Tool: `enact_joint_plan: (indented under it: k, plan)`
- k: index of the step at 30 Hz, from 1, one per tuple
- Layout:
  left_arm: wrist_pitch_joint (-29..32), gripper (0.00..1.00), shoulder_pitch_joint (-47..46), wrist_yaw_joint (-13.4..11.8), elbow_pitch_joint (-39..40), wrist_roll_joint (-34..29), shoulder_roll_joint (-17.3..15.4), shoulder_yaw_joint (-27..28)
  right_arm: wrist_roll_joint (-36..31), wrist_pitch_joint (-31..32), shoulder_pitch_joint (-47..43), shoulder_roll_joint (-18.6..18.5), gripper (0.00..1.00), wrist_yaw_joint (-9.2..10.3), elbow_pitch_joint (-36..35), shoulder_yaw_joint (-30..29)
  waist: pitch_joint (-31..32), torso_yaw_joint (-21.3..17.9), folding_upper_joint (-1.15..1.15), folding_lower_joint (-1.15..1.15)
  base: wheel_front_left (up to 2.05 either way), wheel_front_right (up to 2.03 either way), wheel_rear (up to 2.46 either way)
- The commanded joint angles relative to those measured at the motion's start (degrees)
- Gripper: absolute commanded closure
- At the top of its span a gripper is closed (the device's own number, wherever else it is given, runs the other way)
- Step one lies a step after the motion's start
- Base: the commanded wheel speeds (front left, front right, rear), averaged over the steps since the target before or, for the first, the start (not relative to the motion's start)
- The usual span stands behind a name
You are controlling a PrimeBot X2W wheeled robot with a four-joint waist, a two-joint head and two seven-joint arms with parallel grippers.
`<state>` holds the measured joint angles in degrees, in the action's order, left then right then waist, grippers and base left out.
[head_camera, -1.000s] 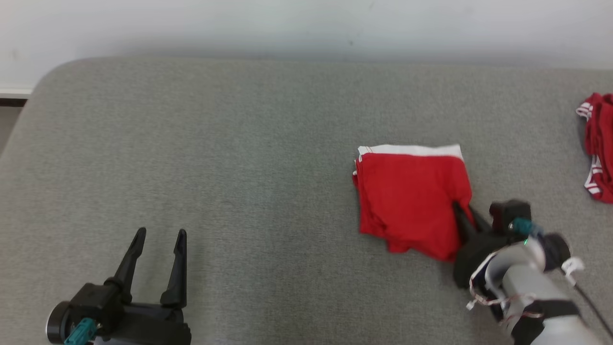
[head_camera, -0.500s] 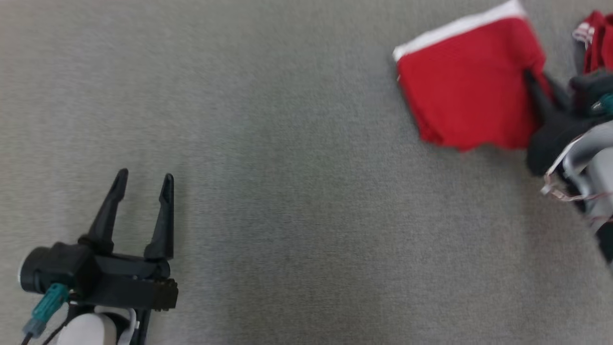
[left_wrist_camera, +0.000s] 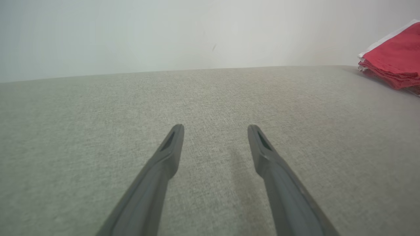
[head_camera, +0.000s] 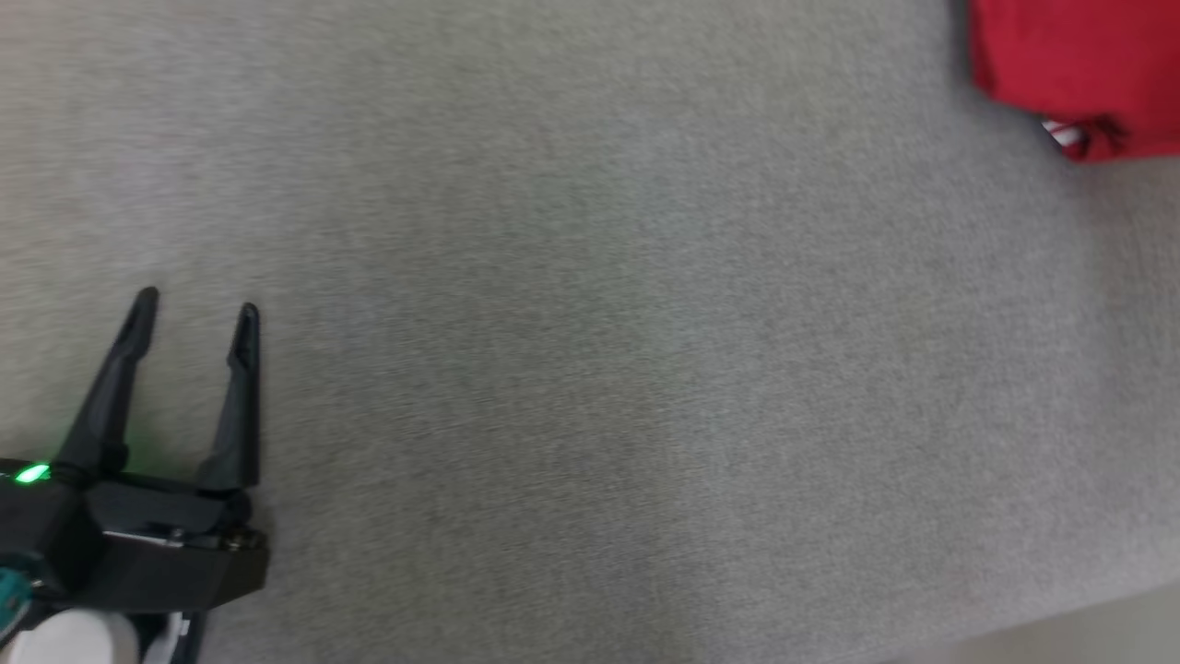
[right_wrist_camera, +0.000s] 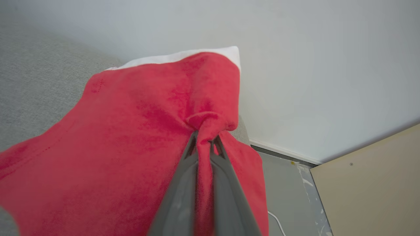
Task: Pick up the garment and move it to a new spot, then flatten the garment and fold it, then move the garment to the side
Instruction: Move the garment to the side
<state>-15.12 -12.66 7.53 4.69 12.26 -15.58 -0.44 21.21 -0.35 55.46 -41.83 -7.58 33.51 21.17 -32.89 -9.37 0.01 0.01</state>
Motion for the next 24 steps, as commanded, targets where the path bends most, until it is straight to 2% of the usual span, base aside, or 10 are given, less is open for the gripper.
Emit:
enact_joint_plan:
  k: [1, 11, 19, 21, 22, 23, 24]
  plan:
    - [0.0, 0.00, 0.4, -0.1, 0.9, 0.0, -1.0, 0.3, 0.5, 0.8, 0.0, -1.1, 1.00, 0.18, -1.0, -1.2, -4.7, -4.7, -0.01, -0.01, 0.00, 0.00, 0.00]
    - [0.1, 0.00, 0.6, -0.1, 3.7, 0.2, -2.8, -0.9, -2.6, 5.3, 2.6, -5.5, 1.00, 0.18, -3.1, -4.6, -7.4, -5.5, -0.01, -0.01, 0.00, 0.00, 0.00]
    - [0.4, 0.00, 1.1, -0.1, 3.6, 0.4, -2.4, -0.5, -7.3, 7.8, 4.7, -8.8, 1.00, 0.18, -0.5, -3.5, -8.5, -4.1, -0.01, -0.01, 0.00, 0.00, 0.00]
    - [0.4, 0.00, 1.0, -0.2, 3.7, 0.5, -2.3, -0.3, -7.7, 8.0, 4.9, -8.6, 1.00, 0.18, 0.2, -4.0, -8.6, -3.8, -0.01, -0.01, 0.00, 0.00, 0.00]
    - [0.4, 0.00, 1.0, -0.2, 3.7, 0.5, -2.4, -0.2, -8.0, 7.9, 4.9, -8.5, 0.65, 0.18, 0.4, -4.2, -8.7, -3.8, -0.01, -0.01, 0.00, 0.00, 0.00]
    - [0.4, 0.00, 0.9, -0.2, 3.6, 0.5, -2.4, 0.0, -8.5, 7.9, 4.8, -8.6, 0.15, 0.18, 0.5, -4.2, -8.8, -3.7, -0.01, -0.01, 0.00, 0.00, 0.00]
    - [0.4, 0.00, 0.8, -0.2, 3.4, 0.5, -2.4, 0.1, -8.7, 8.1, 4.9, -8.5, 0.00, 0.17, 0.8, -4.6, -8.8, -3.7, -0.01, -0.01, 0.00, 0.00, 0.00]
